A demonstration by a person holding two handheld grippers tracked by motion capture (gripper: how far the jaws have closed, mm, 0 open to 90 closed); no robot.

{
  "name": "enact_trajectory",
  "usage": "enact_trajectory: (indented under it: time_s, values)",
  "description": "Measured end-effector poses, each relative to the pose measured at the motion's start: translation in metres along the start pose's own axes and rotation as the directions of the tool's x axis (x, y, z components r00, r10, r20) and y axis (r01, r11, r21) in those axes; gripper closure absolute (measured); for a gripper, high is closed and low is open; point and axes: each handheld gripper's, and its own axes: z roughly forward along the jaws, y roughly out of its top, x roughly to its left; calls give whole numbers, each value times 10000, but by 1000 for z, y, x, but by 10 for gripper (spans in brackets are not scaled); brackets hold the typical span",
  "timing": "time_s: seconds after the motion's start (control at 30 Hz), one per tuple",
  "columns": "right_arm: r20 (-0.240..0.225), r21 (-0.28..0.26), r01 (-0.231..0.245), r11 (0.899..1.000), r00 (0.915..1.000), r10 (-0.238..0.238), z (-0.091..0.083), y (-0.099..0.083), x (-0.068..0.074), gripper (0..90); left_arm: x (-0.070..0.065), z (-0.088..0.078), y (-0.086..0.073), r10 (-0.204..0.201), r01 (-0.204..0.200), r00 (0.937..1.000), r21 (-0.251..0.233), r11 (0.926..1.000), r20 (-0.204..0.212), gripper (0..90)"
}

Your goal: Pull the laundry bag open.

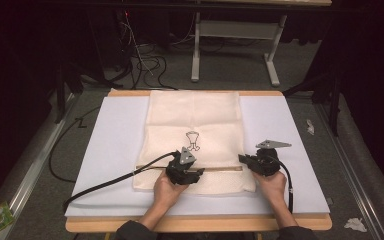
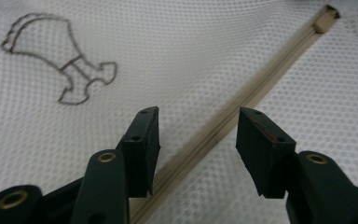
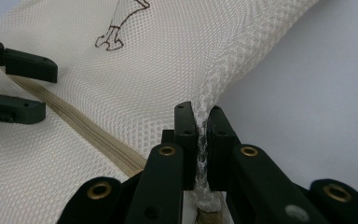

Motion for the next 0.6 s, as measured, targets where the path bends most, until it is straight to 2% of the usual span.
enact_trajectory:
  time_s: [0.03,0.1,0.13,0.37,0.47,0.53,0.6]
  values:
    - [-25,-17,46,10000,10000,-46,-1,0,0,871,-6,2,5,172,-171,9997,-55,9998,161,503]
    - [-55,-83,14,10000,10000,-15,-2,1,0,871,-10,3,7,243,-240,9993,-86,9997,278,507]
    - [-90,-174,79,9998,9999,-81,-4,2,1,870,-15,5,11,243,-237,9983,-103,9997,537,515]
    - [-75,-353,259,9990,9996,-261,-9,6,6,872,-27,7,25,734,-728,9937,-101,9973,850,554]
    - [-78,-387,381,9985,9992,-384,-10,7,8,872,-31,5,30,770,-746,9917,-264,9969,1028,572]
    - [-118,-375,341,9987,9993,-346,-10,7,8,872,-36,8,34,722,-691,9886,-283,9972,1321,578]
    - [-143,-401,368,9985,9992,-374,-10,7,8,872,-40,11,37,821,-792,9871,-267,9965,1376,582]
